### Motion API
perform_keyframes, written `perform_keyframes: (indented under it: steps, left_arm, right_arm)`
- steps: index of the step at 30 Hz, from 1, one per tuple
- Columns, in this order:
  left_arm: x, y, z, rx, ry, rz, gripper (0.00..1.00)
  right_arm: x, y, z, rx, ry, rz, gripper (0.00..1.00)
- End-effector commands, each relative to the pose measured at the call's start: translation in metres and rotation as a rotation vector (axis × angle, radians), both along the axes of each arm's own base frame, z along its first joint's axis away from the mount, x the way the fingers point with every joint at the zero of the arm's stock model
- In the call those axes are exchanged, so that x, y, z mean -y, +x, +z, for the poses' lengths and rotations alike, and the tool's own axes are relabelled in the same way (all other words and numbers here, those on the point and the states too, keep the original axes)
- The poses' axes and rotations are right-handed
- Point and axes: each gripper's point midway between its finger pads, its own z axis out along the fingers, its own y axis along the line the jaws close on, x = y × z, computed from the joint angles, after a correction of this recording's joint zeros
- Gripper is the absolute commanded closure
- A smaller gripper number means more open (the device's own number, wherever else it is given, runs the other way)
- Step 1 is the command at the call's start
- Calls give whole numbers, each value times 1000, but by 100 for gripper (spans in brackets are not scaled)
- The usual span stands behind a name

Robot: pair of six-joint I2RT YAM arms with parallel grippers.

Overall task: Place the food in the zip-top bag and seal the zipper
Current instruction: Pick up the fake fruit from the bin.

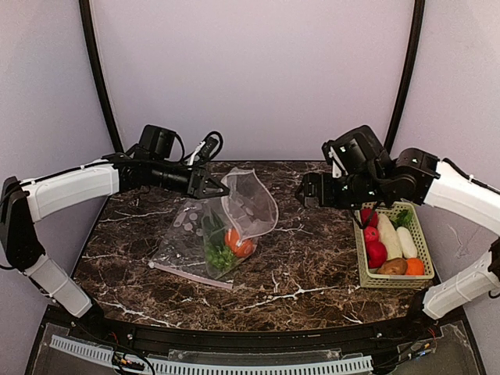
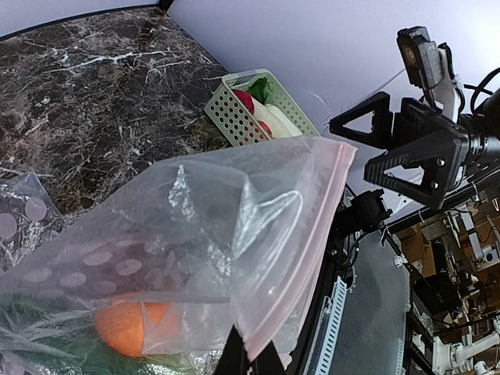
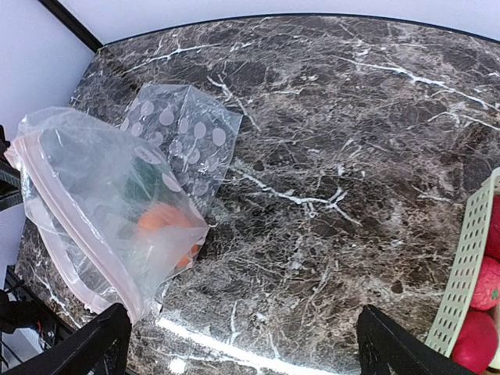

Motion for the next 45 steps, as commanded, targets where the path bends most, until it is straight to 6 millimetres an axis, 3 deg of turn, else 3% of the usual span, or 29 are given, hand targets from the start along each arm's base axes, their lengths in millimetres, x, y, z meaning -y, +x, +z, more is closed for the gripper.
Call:
perform_keyframes:
  steps: [1, 4, 9, 15, 28, 45]
  left_arm:
    - [5, 3, -16, 42, -10, -53, 99]
    - [8, 3, -17, 68, -45, -70, 99]
    - [9, -9, -17, 90, -88, -123, 99]
    - [6, -17, -10, 88, -142, -119, 99]
    - [2, -18, -8, 99, -135, -97, 99]
    - [0, -17, -11, 110, -108, -80, 99]
  right_arm:
    - [44, 9, 7, 12, -31, -78, 1]
    - [81, 18, -1, -15, -34, -174, 1]
    - [145, 33, -38, -109, -60, -332, 1]
    - [188, 41, -86, -216, -63, -425, 5]
    - [216, -13, -141, -395, -56, -592, 12]
    - [225, -26, -170, -455, -48, -637, 26]
